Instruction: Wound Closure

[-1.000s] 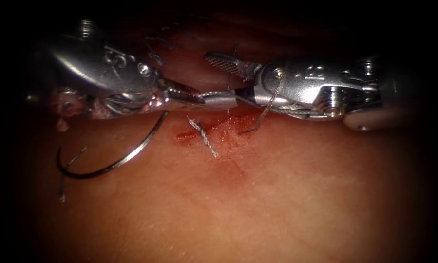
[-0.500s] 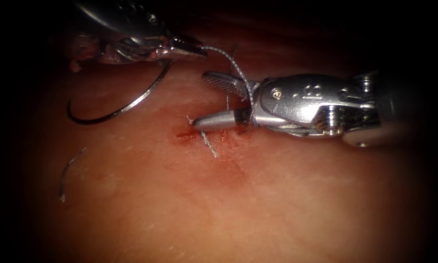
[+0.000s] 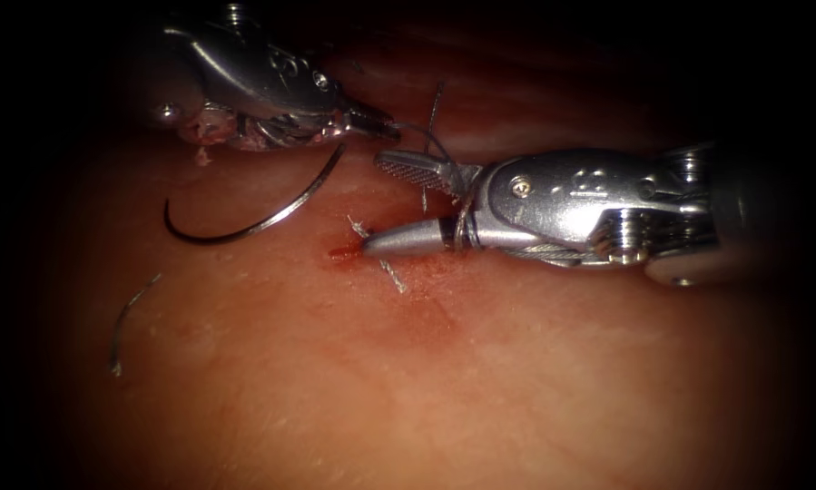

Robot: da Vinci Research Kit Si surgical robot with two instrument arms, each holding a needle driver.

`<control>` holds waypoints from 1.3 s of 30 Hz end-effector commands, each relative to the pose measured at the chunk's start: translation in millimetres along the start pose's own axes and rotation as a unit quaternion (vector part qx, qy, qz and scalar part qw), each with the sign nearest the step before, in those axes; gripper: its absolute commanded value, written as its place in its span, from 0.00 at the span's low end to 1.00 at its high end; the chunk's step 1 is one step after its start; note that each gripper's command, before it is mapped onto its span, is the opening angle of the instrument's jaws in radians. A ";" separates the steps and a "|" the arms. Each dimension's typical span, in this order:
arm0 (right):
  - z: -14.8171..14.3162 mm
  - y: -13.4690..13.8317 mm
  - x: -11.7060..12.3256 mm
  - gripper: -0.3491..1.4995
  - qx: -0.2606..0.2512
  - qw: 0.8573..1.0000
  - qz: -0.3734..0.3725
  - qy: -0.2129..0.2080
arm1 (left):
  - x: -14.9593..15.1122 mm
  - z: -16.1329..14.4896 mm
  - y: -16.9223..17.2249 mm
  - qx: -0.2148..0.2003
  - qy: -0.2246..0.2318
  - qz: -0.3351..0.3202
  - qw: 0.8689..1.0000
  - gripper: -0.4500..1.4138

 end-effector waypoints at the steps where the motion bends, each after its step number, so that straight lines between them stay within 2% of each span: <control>1: 0.5 0.0 -0.2 0.44 -0.002 1.000 0.001 0.009 | -0.1 0.9 0.2 -0.001 0.000 0.001 1.000 0.00; 7: -0.4 0.9 0.5 0.40 -0.033 0.999 0.007 0.037 | -0.7 1.4 0.9 -0.005 0.000 0.003 1.000 0.00; 14: -0.8 1.9 0.4 0.41 -0.074 0.994 0.026 0.073 | -0.8 1.4 1.8 -0.009 0.002 0.005 1.000 0.00; 20: -1.6 2.6 -0.3 0.36 -0.102 0.991 0.044 0.078 | -1.2 1.2 3.1 -0.011 0.003 0.007 1.000 0.00; 29: -1.7 2.6 -1.2 0.33 -0.131 0.981 0.113 0.085 | -1.1 0.8 4.4 -0.014 0.003 0.010 1.000 0.00; 36: -1.7 2.9 -1.7 0.33 -0.169 0.971 0.149 0.085 | -0.9 0.6 5.3 -0.017 0.004 0.013 1.000 0.00; 39: -2.1 3.5 -2.1 0.39 -0.192 0.966 0.157 0.076 | -0.7 0.3 6.1 -0.020 0.003 0.014 1.000 0.00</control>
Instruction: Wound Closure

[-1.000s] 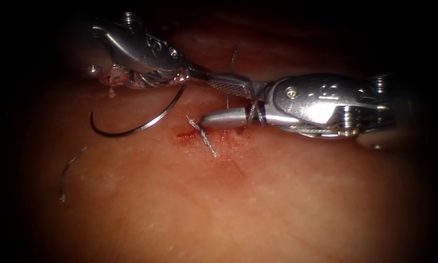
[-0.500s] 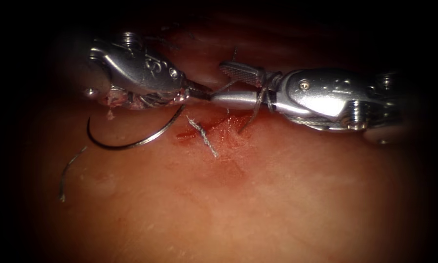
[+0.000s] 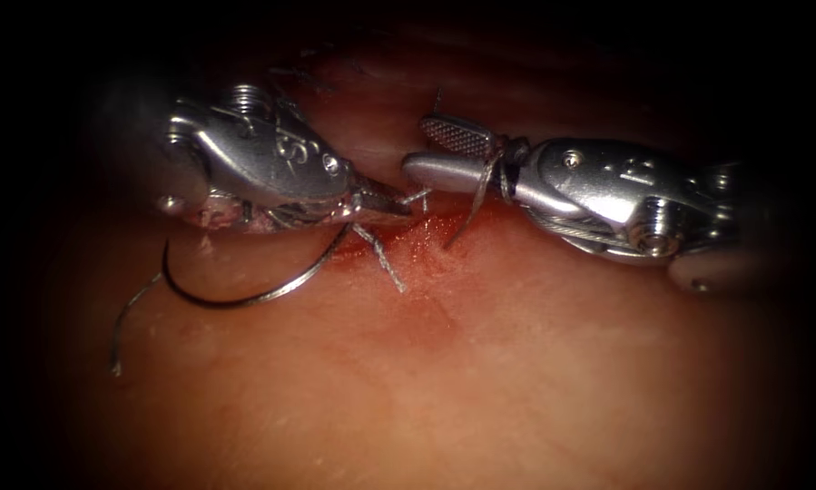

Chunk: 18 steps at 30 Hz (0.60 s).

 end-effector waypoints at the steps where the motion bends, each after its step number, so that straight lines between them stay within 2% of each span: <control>1: 0.3 0.2 -0.6 0.41 -0.008 1.000 0.002 -0.006 | 0.1 0.6 0.6 -0.003 0.000 0.001 1.000 0.00; 10: 0.3 1.5 -2.9 0.45 -0.030 0.999 0.018 -0.039 | 1.5 -0.7 3.4 -0.011 0.001 0.006 1.000 0.00; 11: 0.4 1.7 -3.2 0.50 -0.031 0.998 0.020 -0.042 | 1.7 -0.7 3.6 -0.013 0.002 0.009 1.000 0.00; 18: 1.0 2.0 -3.3 0.60 -0.035 0.997 0.028 -0.059 | 2.5 -0.9 3.4 -0.018 0.002 0.010 1.000 0.00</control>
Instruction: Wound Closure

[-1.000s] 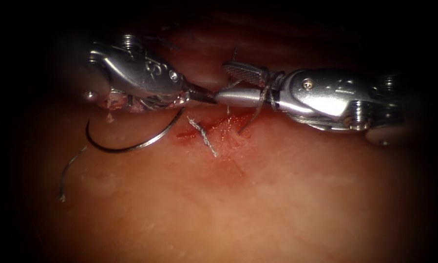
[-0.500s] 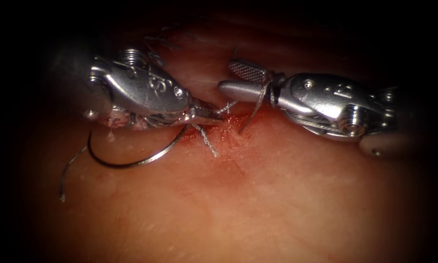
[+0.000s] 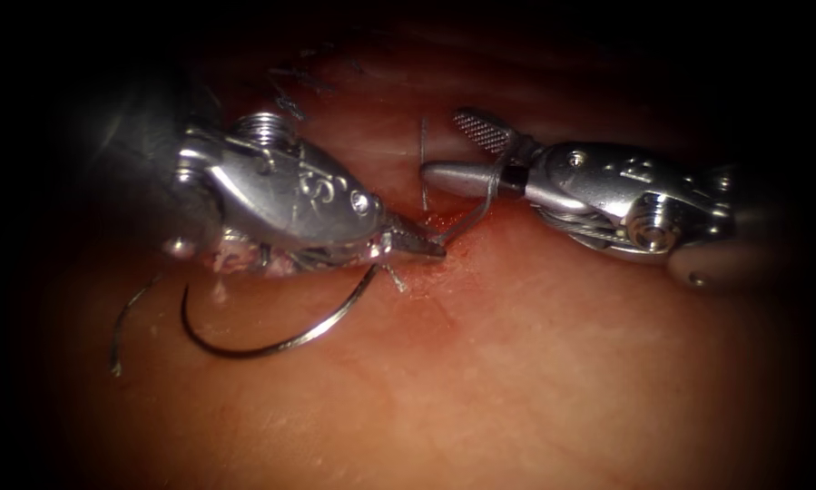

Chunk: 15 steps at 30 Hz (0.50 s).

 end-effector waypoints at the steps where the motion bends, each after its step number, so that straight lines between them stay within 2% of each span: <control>1: 1.0 -0.5 -0.4 0.60 0.001 1.000 0.000 -0.001 | 0.0 0.8 0.1 -0.001 0.000 0.000 1.000 0.00; 7: 2.1 -0.7 -0.4 0.64 -0.006 0.999 0.012 -0.029 | -0.3 1.2 -0.5 -0.002 0.001 0.002 1.000 0.00; 11: 3.0 -0.9 -0.9 0.64 0.027 0.997 0.030 -0.065 | -0.7 1.6 -0.7 -0.001 -0.002 0.004 1.000 0.00; 15: 3.6 -1.1 -1.7 0.64 0.031 0.996 0.035 -0.081 | -0.9 1.9 -0.8 -0.001 -0.003 0.005 1.000 0.00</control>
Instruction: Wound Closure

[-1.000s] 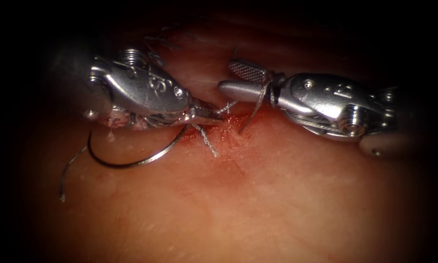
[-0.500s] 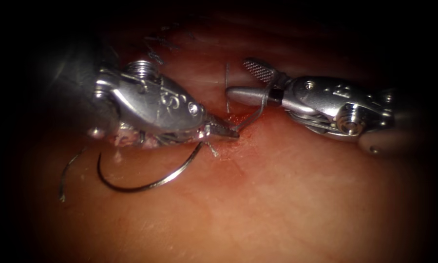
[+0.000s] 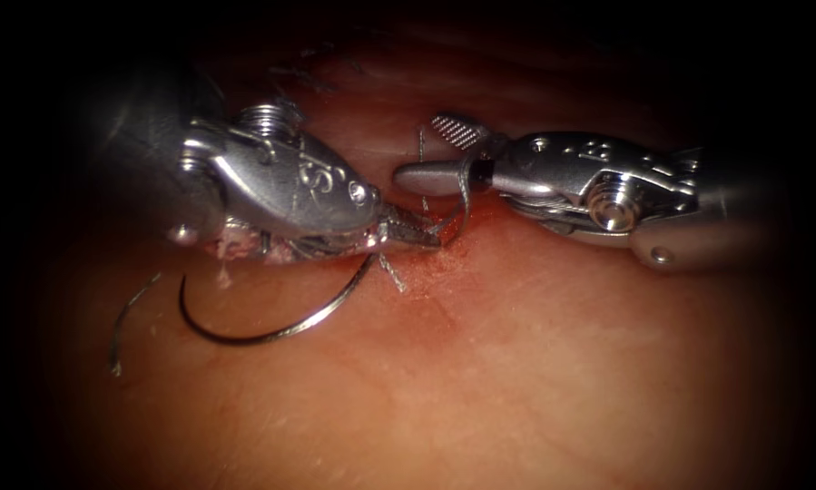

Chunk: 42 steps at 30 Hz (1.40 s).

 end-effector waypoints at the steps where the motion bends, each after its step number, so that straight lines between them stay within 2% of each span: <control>1: 1.2 -0.3 -0.6 0.64 0.002 1.000 0.002 -0.003 | -0.1 0.8 0.2 0.000 0.000 0.001 1.000 0.00; 7: 2.0 -0.3 -1.0 0.64 0.005 1.000 0.009 -0.009 | -0.3 1.0 0.0 -0.001 -0.003 0.002 1.000 0.00; 18: 2.3 1.5 -1.9 0.64 -0.008 1.000 0.019 -0.017 | -0.4 1.1 -0.1 -0.001 -0.002 0.002 1.000 0.00; 24: 3.1 1.0 -1.7 0.65 -0.004 0.999 0.031 -0.017 | -0.4 1.1 -0.1 -0.001 -0.002 0.002 1.000 0.00; 27: 3.4 0.6 -1.6 0.64 0.015 0.999 0.032 -0.023 | -0.4 1.1 -0.2 -0.001 -0.002 0.002 1.000 0.00; 30: 3.6 0.5 -1.6 0.58 0.031 0.998 0.039 -0.027 | -0.5 1.1 -0.2 -0.001 -0.004 0.003 1.000 0.00; 36: 3.5 0.5 -1.9 0.50 0.029 0.998 0.050 -0.034 | -0.6 1.0 -0.2 -0.002 -0.004 0.003 1.000 0.00; 39: 3.5 0.4 -1.8 0.40 0.032 0.998 0.050 -0.034 | -0.6 1.0 -0.2 -0.002 -0.004 0.003 1.000 0.00; 42: 3.4 0.4 -1.5 0.24 0.033 0.998 0.052 -0.033 | -0.6 1.0 -0.2 -0.002 -0.004 0.003 1.000 0.00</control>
